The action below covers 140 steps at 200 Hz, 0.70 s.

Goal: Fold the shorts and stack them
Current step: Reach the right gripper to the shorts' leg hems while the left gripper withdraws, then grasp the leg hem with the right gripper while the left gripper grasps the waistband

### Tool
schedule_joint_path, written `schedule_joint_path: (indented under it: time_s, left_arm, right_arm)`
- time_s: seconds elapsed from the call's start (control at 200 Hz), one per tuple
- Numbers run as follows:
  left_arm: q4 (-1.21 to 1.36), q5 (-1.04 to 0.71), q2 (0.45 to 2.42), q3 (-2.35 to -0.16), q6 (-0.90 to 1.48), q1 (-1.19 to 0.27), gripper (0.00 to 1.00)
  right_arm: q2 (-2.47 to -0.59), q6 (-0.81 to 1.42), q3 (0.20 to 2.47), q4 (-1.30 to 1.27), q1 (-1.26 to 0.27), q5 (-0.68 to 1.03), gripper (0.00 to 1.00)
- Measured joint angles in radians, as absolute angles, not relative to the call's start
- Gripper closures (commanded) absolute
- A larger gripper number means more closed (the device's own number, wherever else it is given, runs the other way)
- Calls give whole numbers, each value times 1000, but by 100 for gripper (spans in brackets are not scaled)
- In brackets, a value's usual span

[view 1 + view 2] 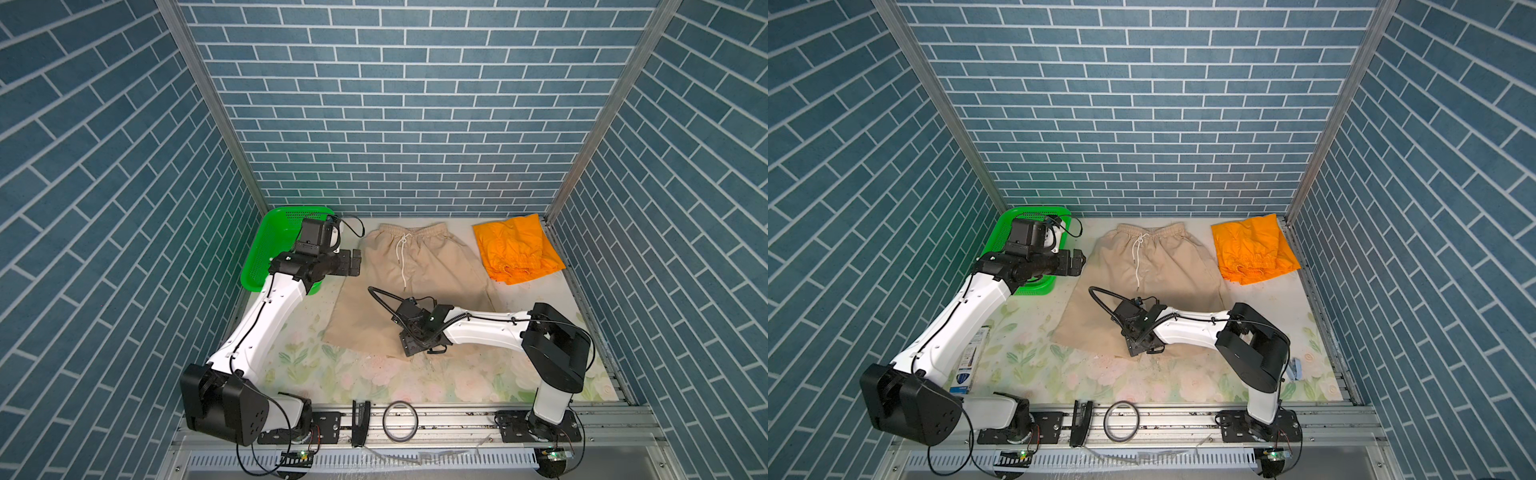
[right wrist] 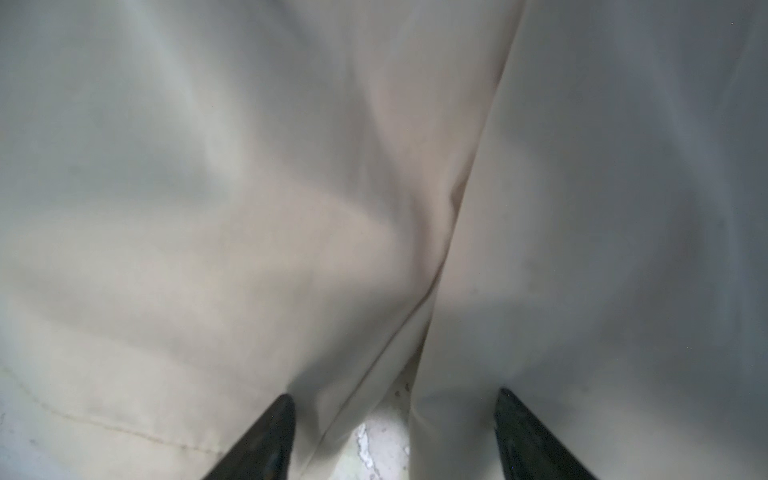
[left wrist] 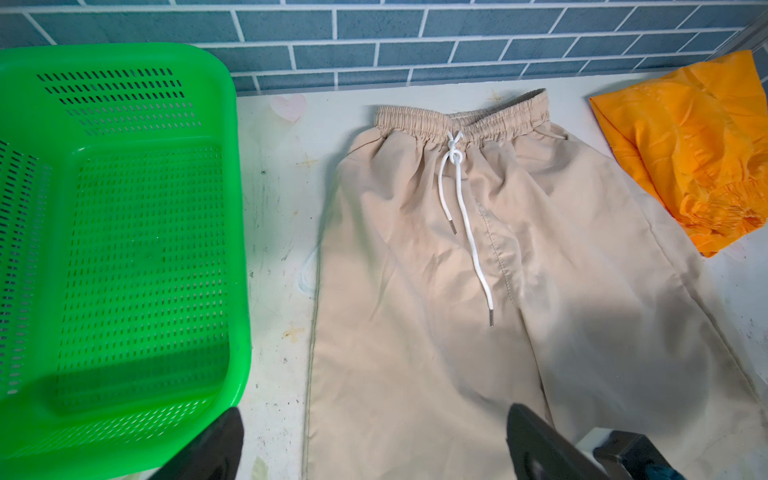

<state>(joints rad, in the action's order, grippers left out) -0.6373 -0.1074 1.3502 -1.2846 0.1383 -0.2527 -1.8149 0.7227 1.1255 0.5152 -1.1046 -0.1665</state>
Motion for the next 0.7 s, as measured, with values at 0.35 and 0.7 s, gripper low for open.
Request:
schedule_joint_path:
  time_s: [0.35, 0.7]
  left_arm:
    - [-607, -194, 1404, -1298, 98, -253, 0]
    - [-550, -226, 1755, -1474, -19, -262, 0]
  right_arm:
    - [-1767, 765, 1029, 439, -1101, -153, 100]
    - [-1507, 753, 757, 479, -1006, -164, 100]
